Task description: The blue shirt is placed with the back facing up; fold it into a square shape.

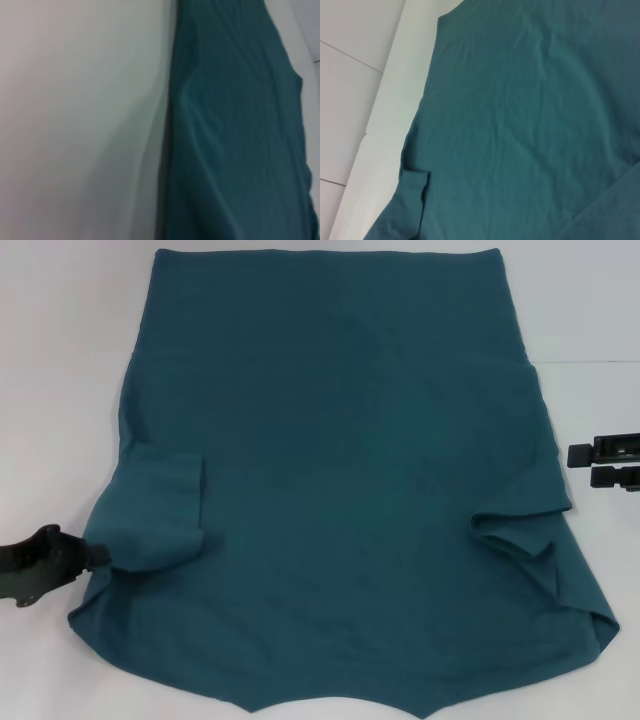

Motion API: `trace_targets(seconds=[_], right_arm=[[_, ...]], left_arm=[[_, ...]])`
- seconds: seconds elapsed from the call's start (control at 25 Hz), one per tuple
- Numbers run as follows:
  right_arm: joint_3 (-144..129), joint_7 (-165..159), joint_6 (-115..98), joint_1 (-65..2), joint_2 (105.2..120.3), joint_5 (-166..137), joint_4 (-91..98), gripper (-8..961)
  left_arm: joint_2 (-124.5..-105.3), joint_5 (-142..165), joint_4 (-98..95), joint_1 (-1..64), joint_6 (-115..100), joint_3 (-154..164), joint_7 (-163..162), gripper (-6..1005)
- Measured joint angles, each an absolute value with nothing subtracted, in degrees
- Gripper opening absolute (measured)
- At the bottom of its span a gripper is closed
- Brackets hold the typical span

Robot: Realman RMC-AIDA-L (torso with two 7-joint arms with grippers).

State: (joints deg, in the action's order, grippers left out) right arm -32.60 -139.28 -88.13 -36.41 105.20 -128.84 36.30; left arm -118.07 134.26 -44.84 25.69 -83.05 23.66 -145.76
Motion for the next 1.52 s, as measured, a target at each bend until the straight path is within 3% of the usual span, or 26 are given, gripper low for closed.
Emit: trace_targets(seconds=[0.12,0.48,0.72,1.2,1.36,1.52], right_arm=[[-32.7,-139.3,-89.0,-36.3,104.99,-129.0,36.3,696],[-33.0,-137.7,-98.4,-35.2,101.94,-133.4,36.6,696],[-32.6,-138.3,-100.6,-32.7,100.94,-134.9,38.3,696],[-32.5,-138.7,-104.0,-32.2,100.98,-139.3,39.5,697],[-32.5,-137.3,-101.6,-32.9,101.74,-141.7,39.5,697],[-33.1,-132.7,-98.0,-33.0,103.52,-142.0,39.4,697]], left_arm=[[-117.61,132.2,-44.8,25.9,-84.5,23.3,-144.8,5],[-116.53,129.1,-44.7,26.6,-86.9,22.7,-143.4,3],[-116.53,129.5,-44.5,27.1,-86.0,23.2,-143.3,3],[-116.54,129.9,-44.4,27.3,-85.7,23.8,-142.7,3],[-116.58,129.9,-44.3,27.3,-85.3,23.8,-142.7,3],[-116.63,129.9,-43.9,27.2,-84.6,23.8,-142.6,2]])
